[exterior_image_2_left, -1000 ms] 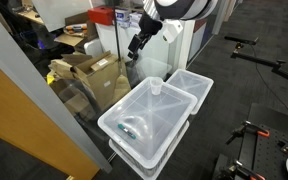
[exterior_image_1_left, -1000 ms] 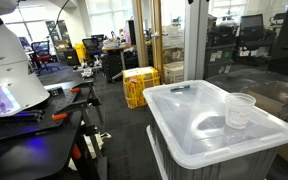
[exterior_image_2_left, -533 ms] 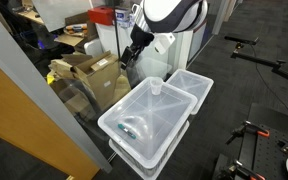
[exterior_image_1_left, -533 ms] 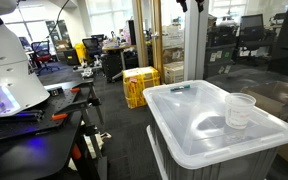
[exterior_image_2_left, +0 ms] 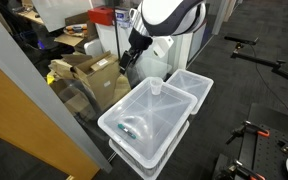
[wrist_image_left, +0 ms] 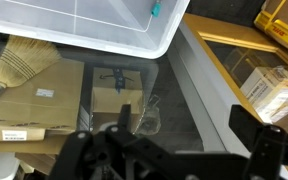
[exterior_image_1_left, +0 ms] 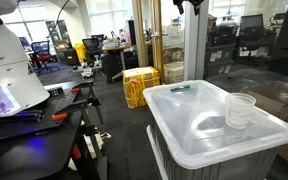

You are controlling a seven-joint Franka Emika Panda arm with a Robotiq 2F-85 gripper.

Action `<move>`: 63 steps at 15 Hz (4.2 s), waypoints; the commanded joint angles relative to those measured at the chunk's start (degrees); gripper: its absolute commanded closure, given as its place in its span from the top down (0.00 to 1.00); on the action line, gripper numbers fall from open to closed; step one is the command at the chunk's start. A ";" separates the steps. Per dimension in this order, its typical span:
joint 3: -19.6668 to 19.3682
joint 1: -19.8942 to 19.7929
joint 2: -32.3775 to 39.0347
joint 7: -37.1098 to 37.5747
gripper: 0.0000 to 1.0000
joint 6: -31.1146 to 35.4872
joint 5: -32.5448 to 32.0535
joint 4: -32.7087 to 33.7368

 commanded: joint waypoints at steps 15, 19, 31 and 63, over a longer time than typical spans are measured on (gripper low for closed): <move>5.26 0.80 14.05 7.15 1.00 15.17 -2.04 1.80; 6.59 0.01 19.37 8.21 1.00 15.02 -2.87 5.57; 6.80 1.44 32.89 11.08 1.00 12.65 -7.56 17.91; 1.78 5.57 42.57 22.19 1.00 -1.79 -8.40 28.29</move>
